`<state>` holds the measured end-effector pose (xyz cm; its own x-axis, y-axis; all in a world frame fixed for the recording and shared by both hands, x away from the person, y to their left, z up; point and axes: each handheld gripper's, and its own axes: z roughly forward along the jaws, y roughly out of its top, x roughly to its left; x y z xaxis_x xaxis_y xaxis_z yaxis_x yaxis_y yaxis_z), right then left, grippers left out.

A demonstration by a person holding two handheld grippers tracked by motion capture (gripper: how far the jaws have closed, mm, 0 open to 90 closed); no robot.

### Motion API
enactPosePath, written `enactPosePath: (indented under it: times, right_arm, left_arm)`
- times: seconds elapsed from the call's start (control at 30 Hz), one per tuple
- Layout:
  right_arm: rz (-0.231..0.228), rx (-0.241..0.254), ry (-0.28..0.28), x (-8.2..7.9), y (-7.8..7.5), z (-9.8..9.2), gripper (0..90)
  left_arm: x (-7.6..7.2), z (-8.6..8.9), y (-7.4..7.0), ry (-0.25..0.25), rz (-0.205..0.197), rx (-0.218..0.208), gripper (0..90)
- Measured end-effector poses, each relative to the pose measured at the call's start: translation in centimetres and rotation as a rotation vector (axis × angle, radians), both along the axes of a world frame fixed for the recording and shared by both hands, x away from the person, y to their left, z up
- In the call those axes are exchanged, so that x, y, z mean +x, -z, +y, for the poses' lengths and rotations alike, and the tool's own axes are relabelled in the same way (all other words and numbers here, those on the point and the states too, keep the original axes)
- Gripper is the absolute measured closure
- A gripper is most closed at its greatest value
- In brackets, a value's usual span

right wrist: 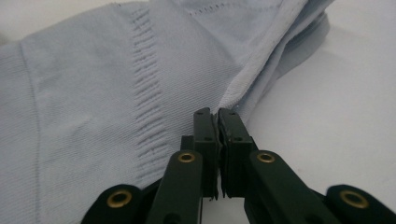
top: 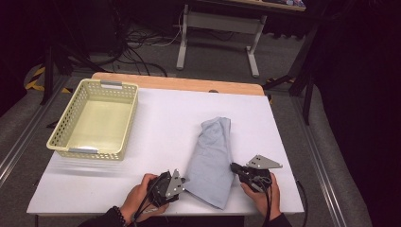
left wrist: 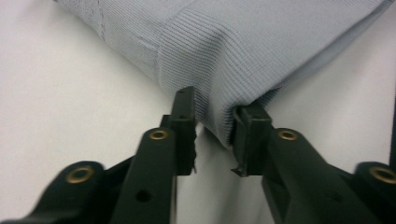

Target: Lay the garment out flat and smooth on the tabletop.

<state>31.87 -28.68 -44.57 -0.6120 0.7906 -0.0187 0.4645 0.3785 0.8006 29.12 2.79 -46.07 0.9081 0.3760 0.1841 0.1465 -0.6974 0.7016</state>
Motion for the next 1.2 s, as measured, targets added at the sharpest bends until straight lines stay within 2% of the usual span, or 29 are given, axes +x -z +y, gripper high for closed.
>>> enactPosePath:
  times: [0.03,0.1,0.17,0.2,0.27,0.33,0.4,0.53,0.6,0.67,0.77,0.8,0.83,0.97,1.03,1.07,1.1,1.13,1.2]
  right_arm:
    - [0.007,0.0,0.003,0.1,0.2,0.0,84.2]
    - [0.014,0.009,0.011,0.2,0.3,-0.2,77.8]
    - [0.013,0.009,0.037,0.3,0.2,-0.4,66.2]
    - [0.012,0.015,0.047,0.3,0.1,-0.6,63.8]
    - [0.015,0.054,0.043,0.3,-0.2,-0.8,57.6]
    - [0.0,0.101,0.024,0.1,-0.6,-0.7,50.3]
    - [-0.008,0.087,0.01,0.0,-0.7,-0.3,48.1]
    - [0.031,0.055,-0.015,0.3,0.1,0.5,40.0]
    - [0.07,0.063,-0.001,0.8,0.7,0.4,37.2]
    - [0.137,0.093,0.014,1.3,1.2,0.3,36.2]
    - [0.159,0.079,-0.004,1.5,1.3,0.5,41.6]
    - [0.16,0.065,-0.019,1.5,1.3,0.7,44.0]
    - [0.165,0.06,-0.03,1.6,1.2,0.9,46.3]
    - [0.199,0.089,-0.056,2.0,1.3,0.6,54.7]
    - [0.201,0.094,-0.072,2.0,1.3,0.6,59.4]
    - [0.203,0.095,-0.075,2.1,1.3,0.7,60.8]
    - [0.199,0.094,-0.085,2.2,1.3,0.7,62.5]
    - [0.198,0.093,-0.093,2.2,1.2,0.8,63.9]
    - [0.195,0.093,-0.109,2.3,1.2,0.8,66.1]
  left_arm:
    - [0.0,0.1,-0.1,0.019,0.006,0.0,63.9]
    - [-0.3,0.4,-0.4,0.02,0.004,-0.003,56.3]
    - [-0.5,0.7,-0.9,0.034,0.023,-0.017,43.2]
    - [-0.6,0.9,-1.1,0.042,0.012,-0.035,37.9]
    - [-0.8,1.2,-1.5,0.027,0.0,-0.059,27.3]
    - [-0.6,1.5,-1.9,0.007,-0.013,-0.086,20.8]
    - [-0.2,1.7,-2.3,-0.006,0.0,-0.138,17.6]
    - [0.6,1.3,-2.5,-0.049,-0.009,-0.165,17.5]
    - [1.3,1.0,-2.4,-0.066,0.016,-0.184,17.8]
    - [2.1,0.7,-2.1,-0.082,0.033,-0.201,18.0]
    - [3.2,0.3,-1.4,-0.092,0.101,-0.226,17.9]
    - [3.5,-0.1,-1.0,-0.087,0.129,-0.214,17.7]
    - [3.7,-0.4,-0.7,-0.088,0.14,-0.198,16.8]
    - [4.2,-1.5,0.5,-0.071,0.21,-0.134,20.6]
    - [4.3,-1.6,0.6,-0.061,0.223,-0.138,27.6]
    - [4.4,-1.6,0.6,-0.057,0.233,-0.135,27.9]
    - [4.4,-1.6,0.6,-0.048,0.263,-0.141,33.5]
    - [4.4,-1.6,0.5,-0.045,0.271,-0.145,39.2]
    - [4.2,-1.6,0.4,-0.043,0.265,-0.141,44.4]
